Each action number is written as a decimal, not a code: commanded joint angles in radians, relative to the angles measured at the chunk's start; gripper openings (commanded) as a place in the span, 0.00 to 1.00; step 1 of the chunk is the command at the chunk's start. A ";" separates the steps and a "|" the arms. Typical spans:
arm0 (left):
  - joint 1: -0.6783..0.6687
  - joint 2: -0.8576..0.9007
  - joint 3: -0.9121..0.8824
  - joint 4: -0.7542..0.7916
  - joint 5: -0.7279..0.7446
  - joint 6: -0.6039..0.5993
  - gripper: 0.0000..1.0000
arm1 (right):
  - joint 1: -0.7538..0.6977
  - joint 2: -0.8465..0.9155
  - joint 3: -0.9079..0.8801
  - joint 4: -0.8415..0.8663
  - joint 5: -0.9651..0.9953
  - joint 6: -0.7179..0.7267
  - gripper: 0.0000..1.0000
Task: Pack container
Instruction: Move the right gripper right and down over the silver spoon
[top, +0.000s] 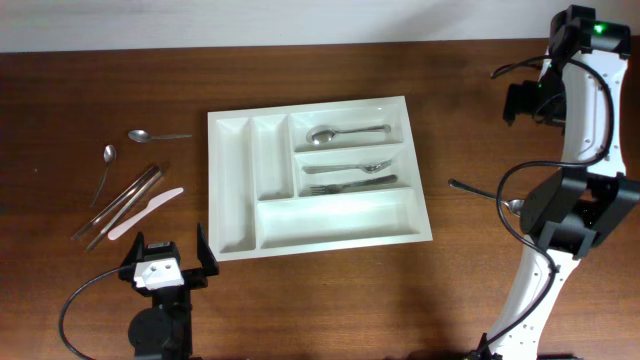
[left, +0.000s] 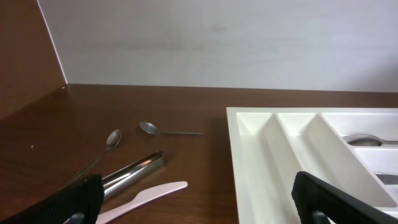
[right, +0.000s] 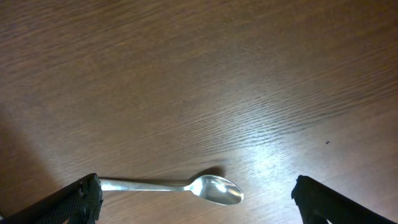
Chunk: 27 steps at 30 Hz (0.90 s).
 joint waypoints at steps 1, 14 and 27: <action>0.006 -0.007 -0.005 0.000 0.010 0.012 0.99 | -0.034 -0.033 0.014 0.002 0.028 -0.006 0.99; 0.006 -0.007 -0.005 0.000 0.011 0.012 0.99 | -0.096 -0.317 -0.203 0.107 -0.069 -0.005 0.99; 0.006 -0.007 -0.005 0.000 0.011 0.012 0.99 | -0.214 -0.596 -0.934 0.405 -0.301 -0.002 0.99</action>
